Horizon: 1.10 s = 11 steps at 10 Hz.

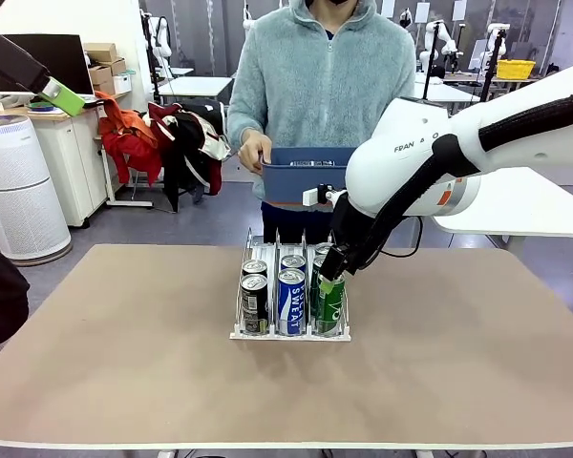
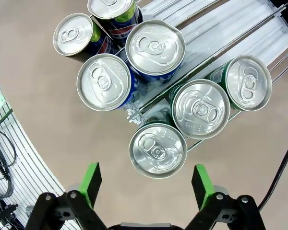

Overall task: Fill the beverage cans into the dispenser.
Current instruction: Pick up the Pepsi coke handed by the human.

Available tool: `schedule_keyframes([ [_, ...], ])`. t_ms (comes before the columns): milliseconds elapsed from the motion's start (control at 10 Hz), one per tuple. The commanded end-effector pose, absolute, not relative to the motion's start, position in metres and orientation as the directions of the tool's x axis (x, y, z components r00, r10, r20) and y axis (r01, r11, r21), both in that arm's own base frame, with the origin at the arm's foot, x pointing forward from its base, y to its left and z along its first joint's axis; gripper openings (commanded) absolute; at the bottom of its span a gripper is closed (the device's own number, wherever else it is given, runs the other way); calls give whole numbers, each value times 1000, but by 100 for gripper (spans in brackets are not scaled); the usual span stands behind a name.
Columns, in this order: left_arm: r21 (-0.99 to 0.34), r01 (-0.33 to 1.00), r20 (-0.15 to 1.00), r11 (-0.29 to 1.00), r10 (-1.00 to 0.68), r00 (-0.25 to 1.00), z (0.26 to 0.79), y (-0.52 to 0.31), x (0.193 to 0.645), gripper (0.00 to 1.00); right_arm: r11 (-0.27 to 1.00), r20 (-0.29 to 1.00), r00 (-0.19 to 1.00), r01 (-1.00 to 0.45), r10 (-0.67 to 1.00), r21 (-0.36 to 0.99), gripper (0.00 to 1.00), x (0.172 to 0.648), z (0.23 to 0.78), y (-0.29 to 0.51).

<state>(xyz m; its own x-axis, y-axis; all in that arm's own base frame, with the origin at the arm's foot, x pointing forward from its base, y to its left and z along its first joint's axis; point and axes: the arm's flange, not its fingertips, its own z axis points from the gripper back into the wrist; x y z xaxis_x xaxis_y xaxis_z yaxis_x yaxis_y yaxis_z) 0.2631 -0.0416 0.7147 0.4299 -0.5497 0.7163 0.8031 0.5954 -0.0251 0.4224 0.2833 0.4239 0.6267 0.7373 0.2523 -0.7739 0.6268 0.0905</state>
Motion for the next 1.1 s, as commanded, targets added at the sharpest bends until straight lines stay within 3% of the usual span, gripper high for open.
schedule_keyframes([
  [0, -31, 801, 715, 598, -546, 436, 714, -41, 264, 100, 623, 251, 621, -778, 742, 84, 100, 424, 424, 284],
  [500, -31, 801, 715, 598, -546, 436, 714, -41, 264, 100, 639, 406, 610, -765, 681, 77, 100, 425, 506, 245],
  [1000, -31, 801, 715, 598, -546, 436, 714, -41, 264, 100, 626, 507, 603, -765, 616, 150, 100, 402, 641, 164],
])
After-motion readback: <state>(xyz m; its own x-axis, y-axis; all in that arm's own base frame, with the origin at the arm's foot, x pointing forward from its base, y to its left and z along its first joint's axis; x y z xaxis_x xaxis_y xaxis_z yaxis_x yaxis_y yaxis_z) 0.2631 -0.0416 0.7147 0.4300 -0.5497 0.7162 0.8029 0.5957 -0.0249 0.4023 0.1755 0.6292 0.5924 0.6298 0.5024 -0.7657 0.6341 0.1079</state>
